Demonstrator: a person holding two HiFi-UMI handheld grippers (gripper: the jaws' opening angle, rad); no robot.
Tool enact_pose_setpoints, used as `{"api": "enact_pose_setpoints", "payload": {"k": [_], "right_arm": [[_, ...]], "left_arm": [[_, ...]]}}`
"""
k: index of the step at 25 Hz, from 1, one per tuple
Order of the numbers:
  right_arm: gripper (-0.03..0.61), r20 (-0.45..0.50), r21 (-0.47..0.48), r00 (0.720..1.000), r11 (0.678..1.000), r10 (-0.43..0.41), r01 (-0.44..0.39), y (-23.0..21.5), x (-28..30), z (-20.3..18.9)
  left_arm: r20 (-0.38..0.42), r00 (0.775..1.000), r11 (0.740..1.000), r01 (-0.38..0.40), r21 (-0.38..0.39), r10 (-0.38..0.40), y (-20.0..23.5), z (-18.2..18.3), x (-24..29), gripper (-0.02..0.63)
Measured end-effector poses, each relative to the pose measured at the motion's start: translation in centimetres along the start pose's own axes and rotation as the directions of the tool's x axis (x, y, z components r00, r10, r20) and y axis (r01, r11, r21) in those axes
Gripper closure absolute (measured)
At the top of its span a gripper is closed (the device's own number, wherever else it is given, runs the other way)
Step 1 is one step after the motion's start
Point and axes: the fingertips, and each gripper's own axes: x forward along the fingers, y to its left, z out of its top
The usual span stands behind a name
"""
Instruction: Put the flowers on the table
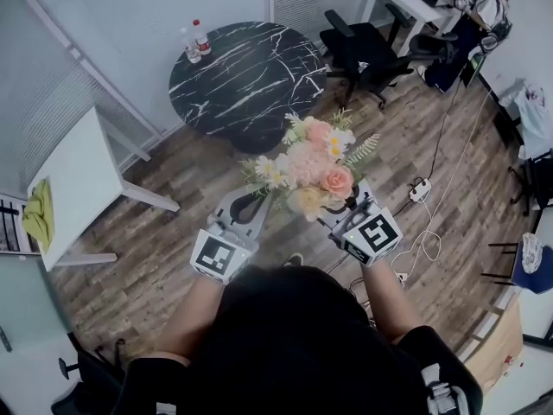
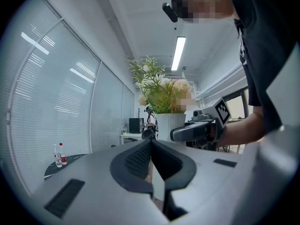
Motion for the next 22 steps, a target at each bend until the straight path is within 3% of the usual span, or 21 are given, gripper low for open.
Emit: {"api": "enact_pose_setpoints", "payload": {"k": [13, 22], "right_arm": [[0.247, 0.020, 0.026, 1.000, 1.000, 0.012, -0.013, -4.4, -1.1, -0.9], [0.247, 0.005, 0.025, 1.000, 1.000, -0.005, 0.004, -7.6, 1.4, -1.0]], "left_arm": [[-0.013, 1.000, 1.000, -0.023, -0.008, 0.023, -0.4, -0.9, 4.2, 0.600], [-0.003, 1.000, 1.000, -0.018, -0.013, 0.018, 3.0, -1.6, 7.2, 0.600]]}}
